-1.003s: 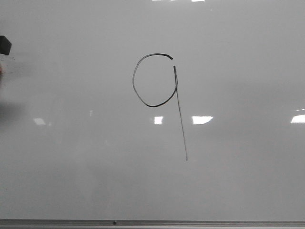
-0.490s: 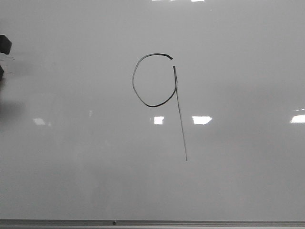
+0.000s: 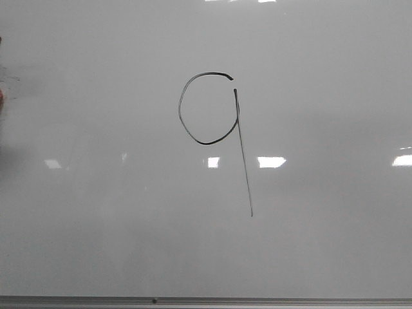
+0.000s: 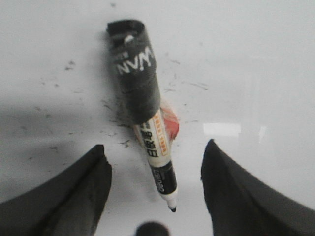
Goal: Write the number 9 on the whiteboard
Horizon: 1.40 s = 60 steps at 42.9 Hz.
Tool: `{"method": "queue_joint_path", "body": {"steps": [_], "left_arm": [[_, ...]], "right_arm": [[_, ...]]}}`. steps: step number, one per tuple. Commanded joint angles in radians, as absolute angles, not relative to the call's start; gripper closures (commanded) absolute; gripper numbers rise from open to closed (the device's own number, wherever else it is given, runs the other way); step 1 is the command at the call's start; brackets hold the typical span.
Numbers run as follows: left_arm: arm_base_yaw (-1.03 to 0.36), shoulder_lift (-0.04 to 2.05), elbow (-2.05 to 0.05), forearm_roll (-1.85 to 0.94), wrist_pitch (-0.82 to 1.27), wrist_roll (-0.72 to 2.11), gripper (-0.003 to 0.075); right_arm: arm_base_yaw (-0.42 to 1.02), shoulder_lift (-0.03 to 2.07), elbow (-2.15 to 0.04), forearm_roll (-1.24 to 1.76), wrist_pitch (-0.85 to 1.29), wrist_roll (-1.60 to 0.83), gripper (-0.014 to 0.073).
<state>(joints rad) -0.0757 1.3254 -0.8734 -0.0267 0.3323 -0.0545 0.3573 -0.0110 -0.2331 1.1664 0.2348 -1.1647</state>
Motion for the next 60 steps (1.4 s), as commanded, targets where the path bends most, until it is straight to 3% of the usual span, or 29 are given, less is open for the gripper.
{"method": "queue_joint_path", "body": {"steps": [1, 11, 29, 60], "left_arm": [[-0.072, 1.168, -0.877, -0.025, 0.295, -0.057, 0.0317], [-0.126, 0.818, -0.761, -0.025, 0.289, -0.057, 0.0386], [-0.141, 0.344, -0.552, -0.055, 0.305, -0.057, 0.0738], [-0.141, 0.269, -0.552, -0.03, 0.303, -0.057, 0.0739]], "right_arm": [[0.351, -0.027, -0.259, 1.186, 0.201, -1.166, 0.0663], [0.351, -0.027, -0.259, 1.186, 0.202, -1.166, 0.0663], [0.351, -0.027, -0.259, 1.186, 0.202, -1.166, 0.0663], [0.351, -0.027, -0.259, 1.186, 0.202, -1.166, 0.0663]]}}
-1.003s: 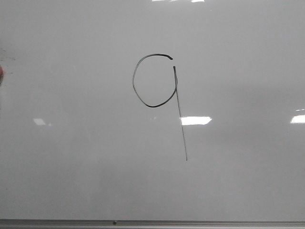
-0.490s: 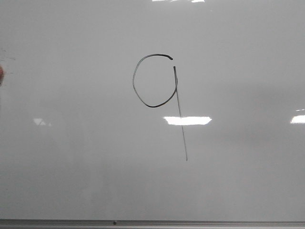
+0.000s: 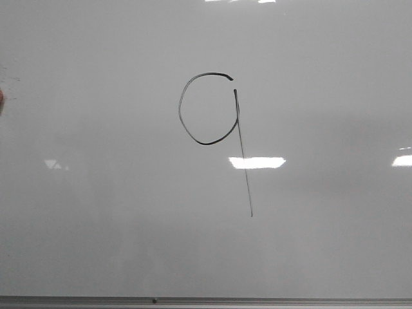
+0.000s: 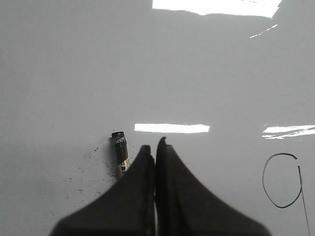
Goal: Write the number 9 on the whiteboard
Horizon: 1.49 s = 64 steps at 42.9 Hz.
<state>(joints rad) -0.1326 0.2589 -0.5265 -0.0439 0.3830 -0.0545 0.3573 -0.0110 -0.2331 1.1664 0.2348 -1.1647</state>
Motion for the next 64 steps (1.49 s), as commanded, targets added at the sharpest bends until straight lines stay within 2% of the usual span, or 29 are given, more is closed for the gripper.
{"method": "queue_joint_path", "body": {"steps": [1, 9, 23, 35, 64], "left_arm": [[-0.141, 0.269, -0.55, -0.024, 0.303, -0.057, 0.0739], [-0.126, 0.218, -0.487, -0.027, 0.277, 0.018, 0.0739], [0.025, -0.028, -0.206, -0.027, 0.224, 0.021, 0.0739], [0.033, -0.022, 0.005, -0.037, 0.024, 0.021, 0.0739], [0.033, -0.022, 0.008, -0.056, 0.017, 0.021, 0.0739]], "right_arm": [[0.351, -0.027, -0.259, 1.186, 0.202, -1.166, 0.0663], [0.351, -0.027, -0.259, 1.186, 0.203, -1.166, 0.0663], [0.351, -0.027, -0.259, 1.186, 0.203, -1.166, 0.0663], [0.351, -0.027, -0.259, 1.186, 0.209, -1.166, 0.0663], [0.351, -0.027, -0.259, 1.186, 0.21, -1.166, 0.0663]]}}
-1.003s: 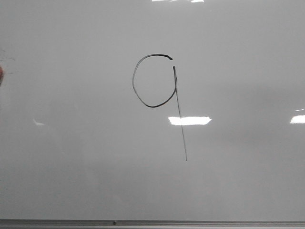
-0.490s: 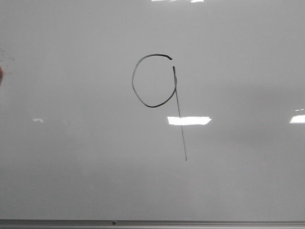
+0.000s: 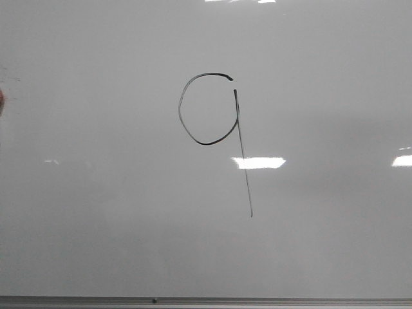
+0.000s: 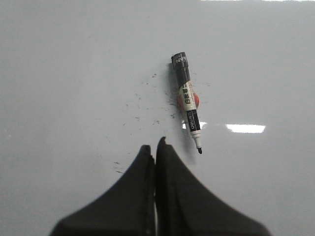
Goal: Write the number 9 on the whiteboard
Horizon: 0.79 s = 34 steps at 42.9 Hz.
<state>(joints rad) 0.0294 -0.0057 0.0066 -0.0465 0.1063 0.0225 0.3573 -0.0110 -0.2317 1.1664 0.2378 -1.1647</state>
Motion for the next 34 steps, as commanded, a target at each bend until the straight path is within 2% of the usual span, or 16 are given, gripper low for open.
{"method": "queue_joint_path", "body": {"steps": [1, 24, 29, 34], "left_arm": [[0.033, -0.022, 0.008, -0.056, 0.017, 0.021, 0.0739], [0.033, -0.022, 0.008, -0.056, 0.017, 0.021, 0.0739], [0.033, -0.022, 0.008, -0.056, 0.017, 0.021, 0.0739], [0.033, -0.022, 0.008, -0.056, 0.017, 0.021, 0.0739]], "right_arm": [[0.351, -0.027, -0.259, 1.186, 0.21, -1.166, 0.0663], [0.351, -0.027, -0.232, 1.119, 0.159, -1.16, 0.0663], [0.351, -0.027, -0.199, 0.965, 0.119, -1.062, 0.0663], [0.35, -0.027, -0.15, 0.785, 0.031, -0.864, 0.0663]]}}
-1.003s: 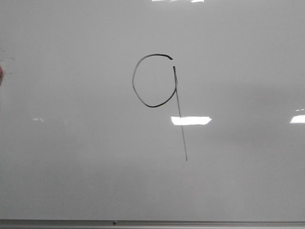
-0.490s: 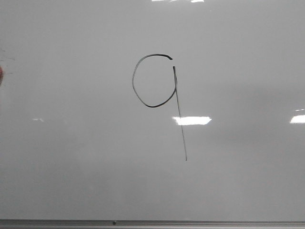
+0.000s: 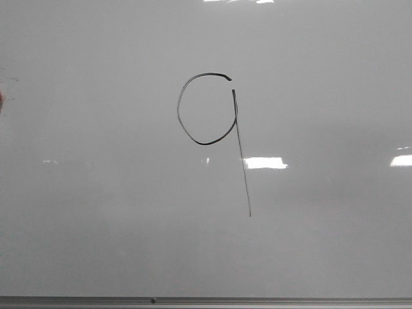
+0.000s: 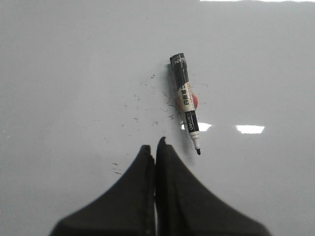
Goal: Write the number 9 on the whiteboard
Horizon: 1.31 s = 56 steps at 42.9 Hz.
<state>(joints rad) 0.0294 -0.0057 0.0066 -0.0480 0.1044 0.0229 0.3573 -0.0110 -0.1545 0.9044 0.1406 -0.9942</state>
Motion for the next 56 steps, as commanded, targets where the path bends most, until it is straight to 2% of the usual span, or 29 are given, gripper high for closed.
{"method": "queue_joint_path", "body": {"steps": [1, 12, 23, 33, 56], "left_arm": [[0.033, -0.022, 0.008, -0.056, 0.017, 0.021, 0.0739], [0.033, -0.022, 0.008, -0.056, 0.017, 0.021, 0.0739], [0.033, -0.022, 0.008, -0.056, 0.017, 0.021, 0.0739], [0.033, -0.022, 0.008, -0.056, 0.017, 0.021, 0.0739], [0.033, -0.022, 0.008, -0.056, 0.017, 0.021, 0.0739]], "right_arm": [[0.35, -0.027, -0.14, 0.752, 0.0, -0.823, 0.0663], [0.309, -0.027, -0.004, 0.39, -0.174, -0.377, 0.0663], [0.077, -0.027, 0.023, 0.176, -0.058, -0.071, 0.0663], [-0.039, -0.027, 0.023, 0.109, 0.047, -0.023, 0.0663], [-0.044, -0.027, 0.023, 0.064, 0.054, -0.023, 0.0663]]}}
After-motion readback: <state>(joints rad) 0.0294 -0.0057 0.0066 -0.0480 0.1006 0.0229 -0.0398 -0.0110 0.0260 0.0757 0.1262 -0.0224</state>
